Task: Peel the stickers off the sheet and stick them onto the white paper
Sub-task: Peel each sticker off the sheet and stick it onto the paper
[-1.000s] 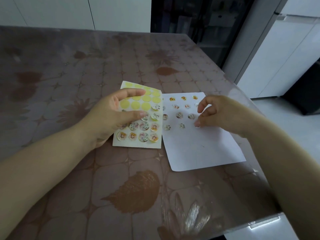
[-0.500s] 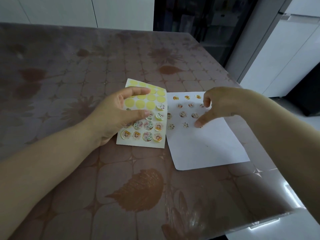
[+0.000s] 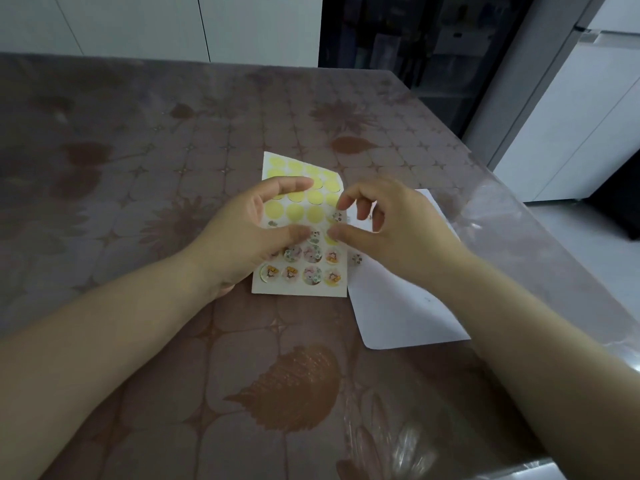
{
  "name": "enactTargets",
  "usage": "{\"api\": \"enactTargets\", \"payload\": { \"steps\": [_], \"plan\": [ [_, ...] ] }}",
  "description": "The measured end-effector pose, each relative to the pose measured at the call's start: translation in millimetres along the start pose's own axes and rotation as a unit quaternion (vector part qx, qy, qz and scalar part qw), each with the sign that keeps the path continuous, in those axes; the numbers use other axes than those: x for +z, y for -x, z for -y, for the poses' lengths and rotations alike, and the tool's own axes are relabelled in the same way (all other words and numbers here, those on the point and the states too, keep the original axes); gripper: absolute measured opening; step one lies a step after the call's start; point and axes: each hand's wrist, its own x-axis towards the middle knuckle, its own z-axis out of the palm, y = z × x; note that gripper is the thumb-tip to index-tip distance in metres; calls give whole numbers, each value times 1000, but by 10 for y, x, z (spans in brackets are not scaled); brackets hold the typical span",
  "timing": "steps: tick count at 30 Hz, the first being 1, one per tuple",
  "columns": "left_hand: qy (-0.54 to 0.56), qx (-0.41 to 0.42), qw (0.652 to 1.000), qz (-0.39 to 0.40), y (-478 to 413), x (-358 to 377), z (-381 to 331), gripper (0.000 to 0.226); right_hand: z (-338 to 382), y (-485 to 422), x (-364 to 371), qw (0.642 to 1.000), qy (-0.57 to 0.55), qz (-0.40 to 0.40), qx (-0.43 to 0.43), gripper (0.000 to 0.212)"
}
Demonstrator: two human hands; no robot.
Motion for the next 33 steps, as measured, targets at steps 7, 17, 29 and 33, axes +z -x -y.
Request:
{"api": "enactTargets", "payload": {
  "steps": [7,17,29,33],
  "plan": [
    [-19,21,1000,9,-19,-14,25,50,-37,-27,72,992,-102,-69,43,8],
    [-8,27,999,28,-18,-24,30,69,-169,85,-349,957,-256,-52,130,8],
    [-15,-12,999,-34,6,-4,-19,50,-605,350,-632,952,-170,24,253,20],
    [-4,-5,998,-56,8,14,-14,55,-631,356,-591,949,-171,21,264,6]
  ]
}}
